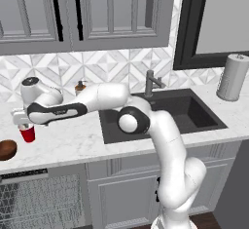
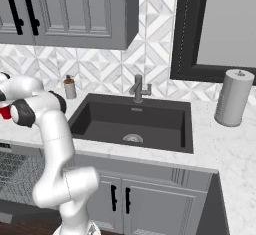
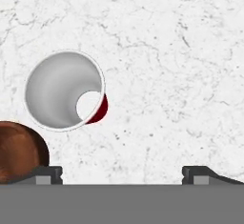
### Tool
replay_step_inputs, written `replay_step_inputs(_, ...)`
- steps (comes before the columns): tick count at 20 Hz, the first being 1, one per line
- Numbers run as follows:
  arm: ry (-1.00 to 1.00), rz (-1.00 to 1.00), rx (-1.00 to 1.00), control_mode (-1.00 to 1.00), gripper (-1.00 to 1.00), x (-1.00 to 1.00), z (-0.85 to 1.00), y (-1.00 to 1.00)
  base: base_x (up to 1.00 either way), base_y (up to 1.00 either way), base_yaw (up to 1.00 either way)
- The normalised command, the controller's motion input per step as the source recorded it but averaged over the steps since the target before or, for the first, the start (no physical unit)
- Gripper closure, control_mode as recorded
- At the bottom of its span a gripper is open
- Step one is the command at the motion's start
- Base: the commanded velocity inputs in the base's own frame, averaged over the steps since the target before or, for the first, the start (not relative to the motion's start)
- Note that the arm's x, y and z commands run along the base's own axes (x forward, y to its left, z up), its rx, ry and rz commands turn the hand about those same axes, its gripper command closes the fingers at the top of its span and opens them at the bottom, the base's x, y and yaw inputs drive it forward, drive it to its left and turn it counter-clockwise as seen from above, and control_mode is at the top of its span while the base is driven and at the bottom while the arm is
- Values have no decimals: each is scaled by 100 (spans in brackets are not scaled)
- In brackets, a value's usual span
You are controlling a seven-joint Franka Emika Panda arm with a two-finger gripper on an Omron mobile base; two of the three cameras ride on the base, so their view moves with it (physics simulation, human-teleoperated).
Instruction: Pick up the cup and bowl from the counter, place them in the dishwasher, and close the dishwasher door.
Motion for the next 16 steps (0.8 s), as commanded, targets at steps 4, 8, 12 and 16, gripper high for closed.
replay_step_inputs(4,0,0,10,-100,-100,37,0,16,0,0,0)
replay_step_inputs(8,0,0,5,-100,-100,7,0,13,0,0,0)
replay_step_inputs(12,0,0,0,-100,-100,1,0,16,0,0,0)
replay_step_inputs(16,0,0,0,-100,-100,25,0,22,0,0,0)
